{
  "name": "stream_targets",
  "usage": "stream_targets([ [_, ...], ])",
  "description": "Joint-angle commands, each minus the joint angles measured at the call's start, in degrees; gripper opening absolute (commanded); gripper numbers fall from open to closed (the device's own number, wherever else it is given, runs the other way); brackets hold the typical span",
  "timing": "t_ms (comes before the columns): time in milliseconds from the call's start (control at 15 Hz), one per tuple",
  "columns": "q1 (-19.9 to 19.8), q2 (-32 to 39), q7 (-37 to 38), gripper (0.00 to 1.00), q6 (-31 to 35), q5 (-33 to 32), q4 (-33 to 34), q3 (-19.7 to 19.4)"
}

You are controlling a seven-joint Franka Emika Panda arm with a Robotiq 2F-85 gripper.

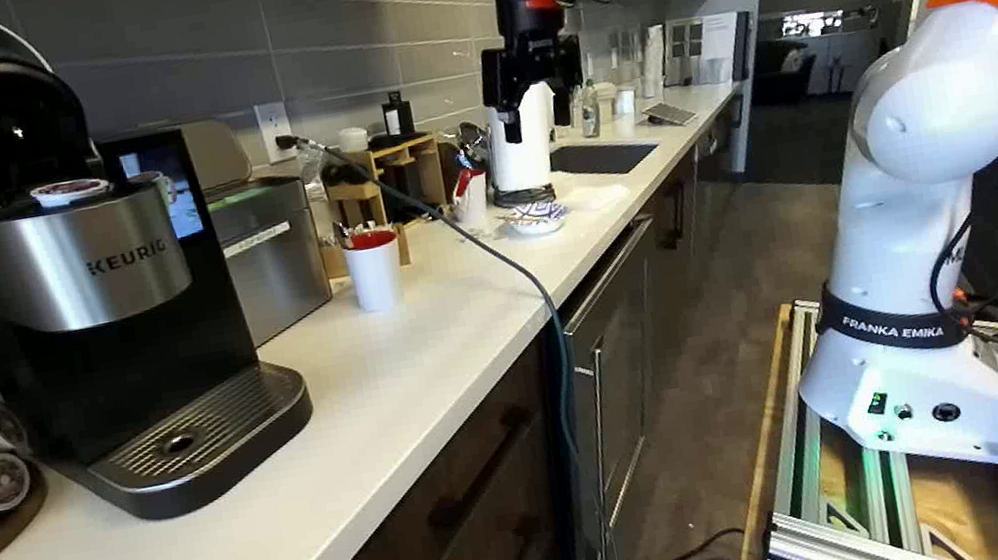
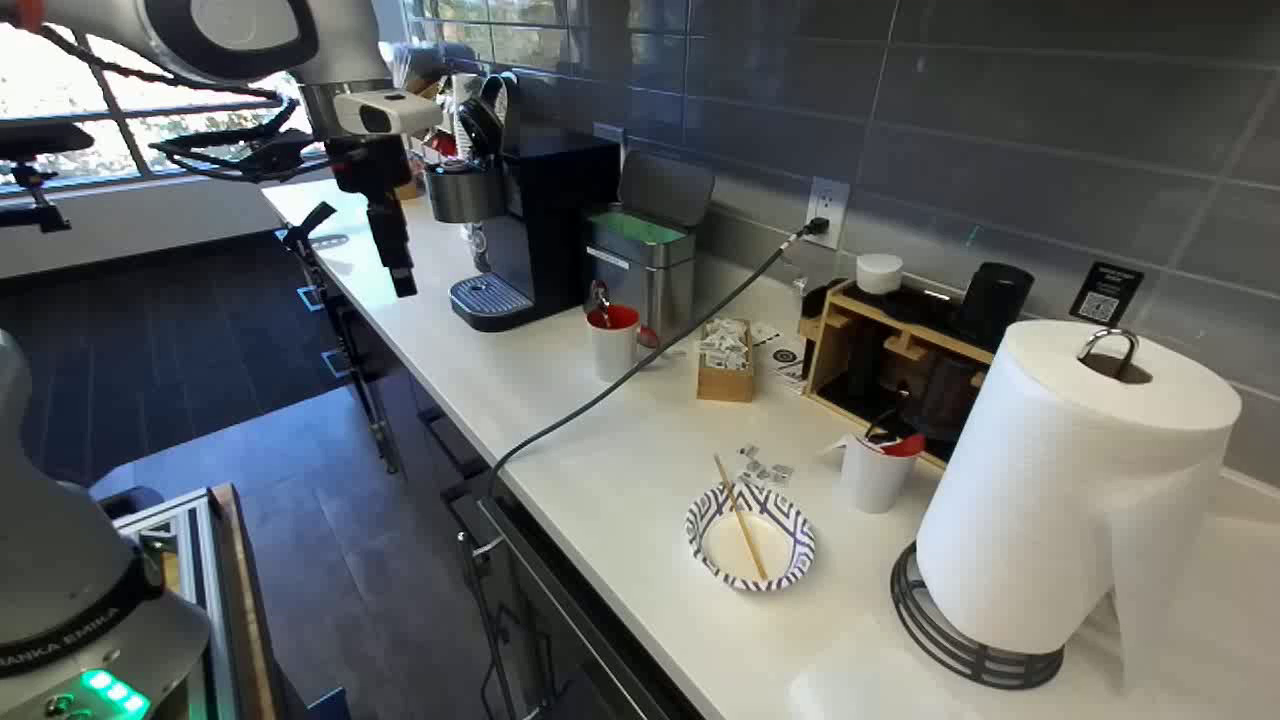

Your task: Pick up the cup and put it on the counter

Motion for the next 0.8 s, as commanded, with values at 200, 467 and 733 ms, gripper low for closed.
stream_targets([
  [200,0.19,0.04,0.07,1.0,-0.15,-0.11,0.13,-0.18],
  [467,0.19,0.04,0.07,1.0,-0.15,-0.11,0.14,-0.18],
  [733,-0.22,0.37,1.11,1.0,0.49,-0.08,0.89,-0.07],
])
